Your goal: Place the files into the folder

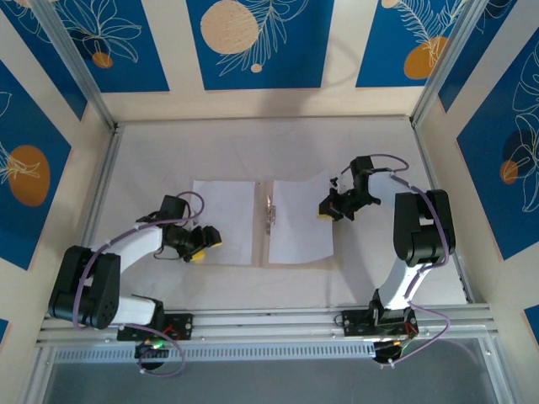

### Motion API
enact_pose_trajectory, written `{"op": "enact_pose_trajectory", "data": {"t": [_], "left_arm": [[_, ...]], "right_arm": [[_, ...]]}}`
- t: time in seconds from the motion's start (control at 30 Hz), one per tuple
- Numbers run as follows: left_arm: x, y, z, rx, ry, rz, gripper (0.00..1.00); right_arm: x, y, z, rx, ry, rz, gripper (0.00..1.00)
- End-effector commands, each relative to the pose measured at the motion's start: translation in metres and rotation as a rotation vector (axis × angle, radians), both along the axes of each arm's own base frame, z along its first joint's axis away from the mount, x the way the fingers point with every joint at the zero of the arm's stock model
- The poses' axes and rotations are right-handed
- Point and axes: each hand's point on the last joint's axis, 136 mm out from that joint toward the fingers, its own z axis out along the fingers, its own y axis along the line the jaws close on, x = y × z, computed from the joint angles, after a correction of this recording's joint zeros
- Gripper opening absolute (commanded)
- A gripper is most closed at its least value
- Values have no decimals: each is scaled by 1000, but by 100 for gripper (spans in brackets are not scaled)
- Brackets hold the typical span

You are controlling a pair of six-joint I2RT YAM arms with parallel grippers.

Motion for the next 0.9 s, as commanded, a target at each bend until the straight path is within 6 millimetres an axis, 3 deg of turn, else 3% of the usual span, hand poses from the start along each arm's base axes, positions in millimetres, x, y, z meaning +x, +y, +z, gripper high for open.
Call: {"op": "enact_pose_trajectory", "data": {"t": [0.0,0.77,0.87], "left_arm": [[-18,11,-19,55,79,-10,72],[-18,10,-19,52,83,-8,73],[-18,10,-19,52,82,-10,73]], "right_arm": [[-5,3,5,11,-12,42,0],[-12,6,3,15,-10,40,0],[-11,6,5,18,-8,34,4]]}}
